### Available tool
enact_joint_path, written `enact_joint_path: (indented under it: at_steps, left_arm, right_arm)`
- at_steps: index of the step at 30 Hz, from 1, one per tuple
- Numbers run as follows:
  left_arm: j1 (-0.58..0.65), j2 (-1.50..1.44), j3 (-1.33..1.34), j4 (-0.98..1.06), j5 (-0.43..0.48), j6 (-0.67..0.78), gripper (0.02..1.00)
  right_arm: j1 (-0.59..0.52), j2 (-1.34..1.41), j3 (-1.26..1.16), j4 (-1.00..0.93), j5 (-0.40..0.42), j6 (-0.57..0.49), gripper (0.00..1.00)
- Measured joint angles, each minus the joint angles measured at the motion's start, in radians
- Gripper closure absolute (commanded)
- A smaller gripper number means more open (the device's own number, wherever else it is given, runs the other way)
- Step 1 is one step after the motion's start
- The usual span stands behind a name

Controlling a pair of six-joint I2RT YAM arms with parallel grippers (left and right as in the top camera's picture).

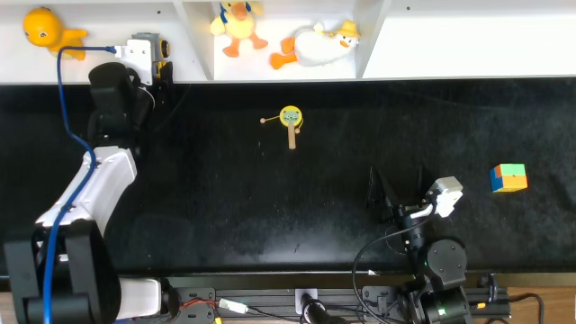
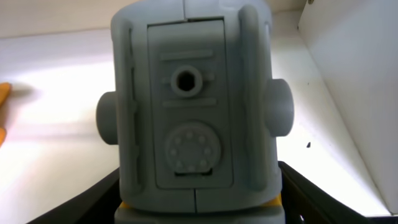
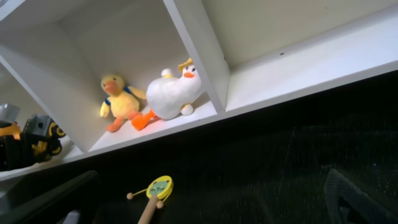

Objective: Store Toys

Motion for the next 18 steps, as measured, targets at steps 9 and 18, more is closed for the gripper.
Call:
enact_joint_path:
  at_steps: [9,18]
  left_arm:
    - [0.0,0.042,0.0,0.064,0.002,-0.003,0.873]
    - [0.0,0.05,0.0,0.093,0.002,-0.003,0.882]
  right_arm:
    - [0.0,0.0,0.0,-0.001,0.0,0.0,0.005]
    - [0.0,0.0,0.0,0.0,0.0,0.0,0.005]
